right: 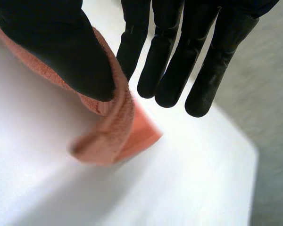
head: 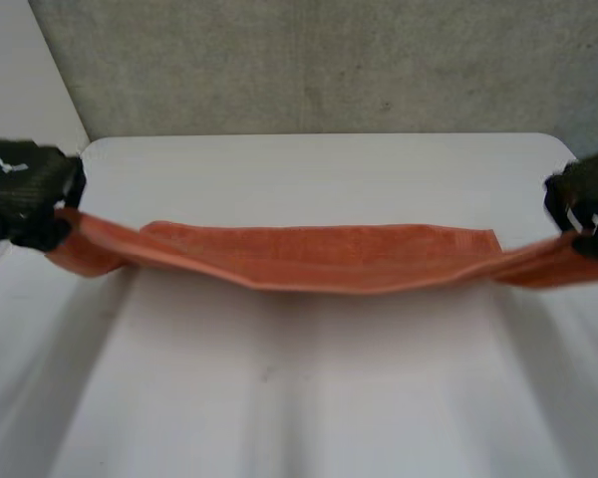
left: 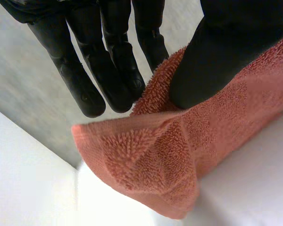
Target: Fold the laundry
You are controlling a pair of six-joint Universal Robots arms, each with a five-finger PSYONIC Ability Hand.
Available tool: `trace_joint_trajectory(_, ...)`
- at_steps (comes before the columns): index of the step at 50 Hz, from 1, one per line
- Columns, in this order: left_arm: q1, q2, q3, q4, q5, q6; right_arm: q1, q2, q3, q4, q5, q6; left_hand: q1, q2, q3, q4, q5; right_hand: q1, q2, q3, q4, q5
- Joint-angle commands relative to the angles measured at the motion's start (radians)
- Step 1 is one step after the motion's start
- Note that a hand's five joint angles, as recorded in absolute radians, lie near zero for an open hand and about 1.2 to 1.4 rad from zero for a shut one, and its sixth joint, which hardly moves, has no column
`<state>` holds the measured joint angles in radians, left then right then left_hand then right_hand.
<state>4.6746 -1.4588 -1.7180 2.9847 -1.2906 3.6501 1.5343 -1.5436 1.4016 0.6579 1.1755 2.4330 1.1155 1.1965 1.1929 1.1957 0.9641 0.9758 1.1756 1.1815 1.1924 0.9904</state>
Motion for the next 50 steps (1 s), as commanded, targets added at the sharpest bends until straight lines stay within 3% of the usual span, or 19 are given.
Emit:
trace_joint_trajectory(1,-0.01,-0.291,0.021,-0.006,-0.006,0.057,0.128,0.273,-0.019,-0.033,0.157,-0.057,0.281,0.2,0.203,0.201,0.258,0.42,0.221,0.215,0.204,0.231)
trace_joint_trajectory(5,-0.03,-0.436,0.097,-0.007,-0.03,0.077,0.168,0.393,-0.062,-0.111,0.229,-0.057,0.281,0.2,0.203,0.201,0.258,0.42,0.221,0.215,0.204,0.231)
trace_joint_trajectory(6,-0.062,-0.531,0.18,-0.007,-0.082,0.087,0.171,0.414,-0.078,-0.125,0.24,-0.057,0.281,0.2,0.203,0.201,0.258,0.42,0.221,0.215,0.204,0.231)
trace_joint_trajectory(10,-0.096,-0.63,0.358,-0.009,-0.174,0.094,0.188,0.513,-0.209,-0.175,0.288,-0.043,0.281,0.2,0.203,0.201,0.258,0.42,0.221,0.215,0.204,0.231)
trace_joint_trajectory(16,-0.111,-0.65,0.546,0.019,-0.205,0.1,0.228,0.537,-0.534,-0.288,0.349,0.107,0.281,0.2,0.203,0.201,0.258,0.42,0.221,0.215,0.204,0.231)
trace_joint_trajectory(17,-0.146,-0.622,0.668,0.142,-0.202,0.104,0.231,0.527,-0.599,-0.388,0.363,0.176,0.281,0.2,0.203,0.201,0.258,0.42,0.221,0.215,0.204,0.231)
trace_joint_trajectory(20,-0.174,-0.548,0.687,0.346,-0.202,0.091,0.234,0.455,-0.604,-0.576,0.385,0.267,0.281,0.2,0.203,0.201,0.258,0.42,0.221,0.215,0.204,0.231)
trace_joint_trajectory(23,-0.189,-0.467,0.637,0.642,-0.205,0.05,0.219,0.283,-0.488,-0.82,0.38,0.324,0.281,0.2,0.203,0.201,0.258,0.42,0.221,0.215,0.204,0.231)
trace_joint_trajectory(25,-0.185,-0.428,0.58,0.756,-0.205,0.001,0.218,0.202,-0.388,-0.942,0.375,0.324,0.281,0.2,0.203,0.201,0.258,0.42,0.221,0.215,0.204,0.231)
trace_joint_trajectory(35,-0.169,-0.468,0.465,0.594,-0.202,-0.079,0.23,0.224,-0.224,-0.865,0.313,0.322,0.281,0.2,0.203,0.201,0.258,0.42,0.221,0.215,0.204,0.231)
trace_joint_trajectory(50,-0.168,-0.672,0.275,0.646,-0.153,-0.076,0.23,0.531,-0.099,-0.759,0.285,0.314,0.281,0.2,0.203,0.201,0.258,0.42,0.221,0.215,0.204,0.231)
